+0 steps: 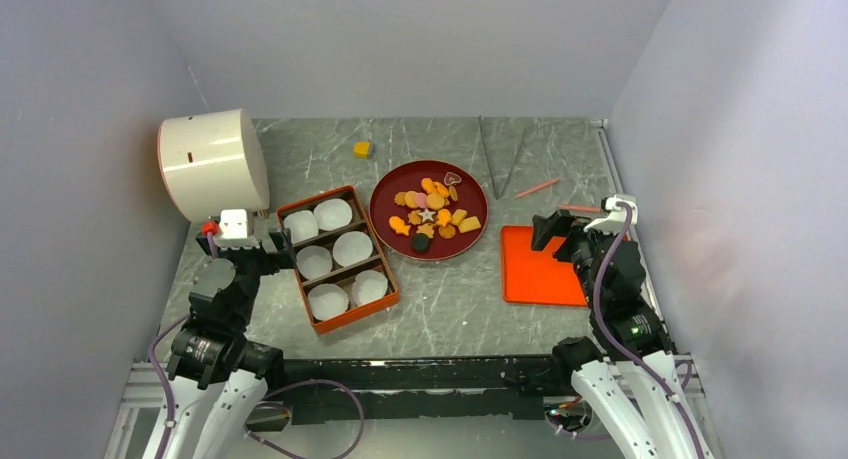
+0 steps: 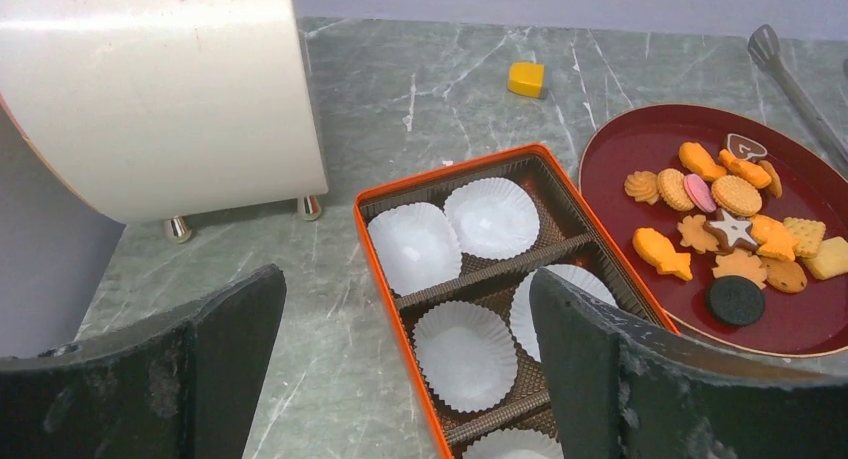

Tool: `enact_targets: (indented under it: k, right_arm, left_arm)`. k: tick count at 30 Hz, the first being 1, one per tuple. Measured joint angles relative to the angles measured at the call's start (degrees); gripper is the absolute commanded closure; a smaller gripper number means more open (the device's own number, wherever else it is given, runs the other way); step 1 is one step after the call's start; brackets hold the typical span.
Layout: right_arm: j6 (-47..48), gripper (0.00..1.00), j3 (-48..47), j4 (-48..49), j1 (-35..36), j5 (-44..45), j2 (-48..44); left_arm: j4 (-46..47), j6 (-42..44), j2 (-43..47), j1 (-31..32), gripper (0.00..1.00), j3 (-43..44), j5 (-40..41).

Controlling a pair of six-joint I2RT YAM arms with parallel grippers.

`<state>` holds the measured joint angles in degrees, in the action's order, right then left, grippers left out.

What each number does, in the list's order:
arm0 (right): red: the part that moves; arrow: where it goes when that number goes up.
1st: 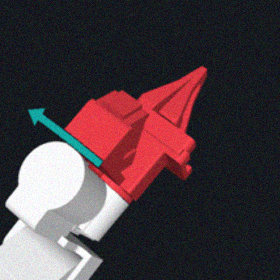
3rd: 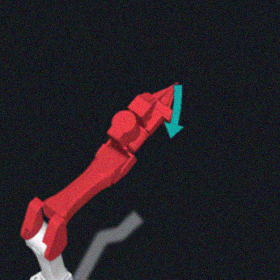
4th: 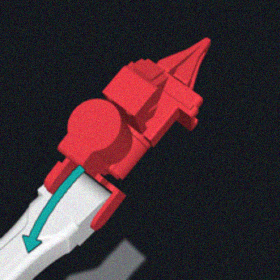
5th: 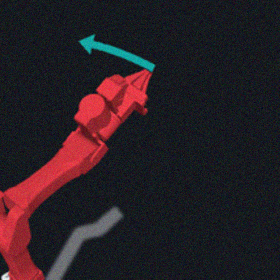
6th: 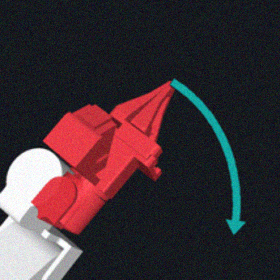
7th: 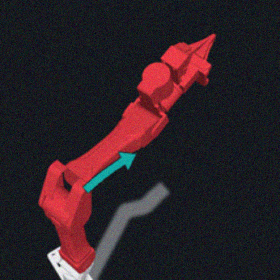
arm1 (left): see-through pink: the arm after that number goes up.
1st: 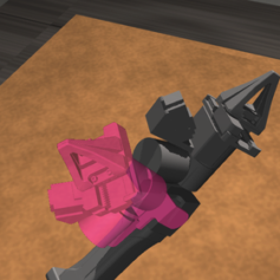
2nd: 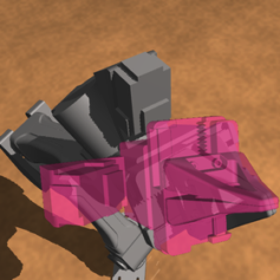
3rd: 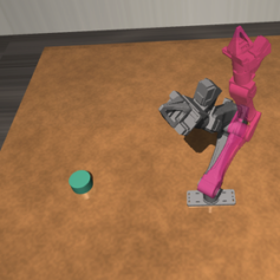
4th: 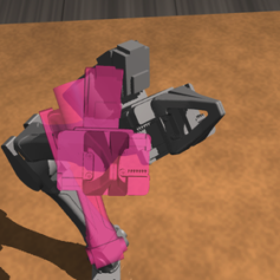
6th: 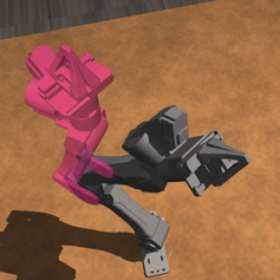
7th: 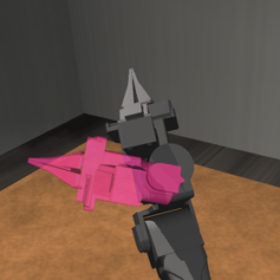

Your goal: Pack the cookies

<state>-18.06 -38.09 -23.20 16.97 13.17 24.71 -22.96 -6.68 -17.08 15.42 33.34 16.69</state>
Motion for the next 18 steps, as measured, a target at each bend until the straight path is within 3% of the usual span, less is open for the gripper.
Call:
enact_targets:
  k: [11, 18]
  right_arm:
    - [0.00, 0.00, -0.20, 0.61, 0.00, 2.40, 2.40]
    - [-1.16, 0.00, 0.22, 4.70, 0.00, 3.39, 9.38]
  left_arm:
    - [0.04, 0.04, -0.55, 0.00, 0.03, 0.00, -0.98]
    - [1.09, 0.31, -1.62, 0.00, 0.03, 0.00, -2.47]
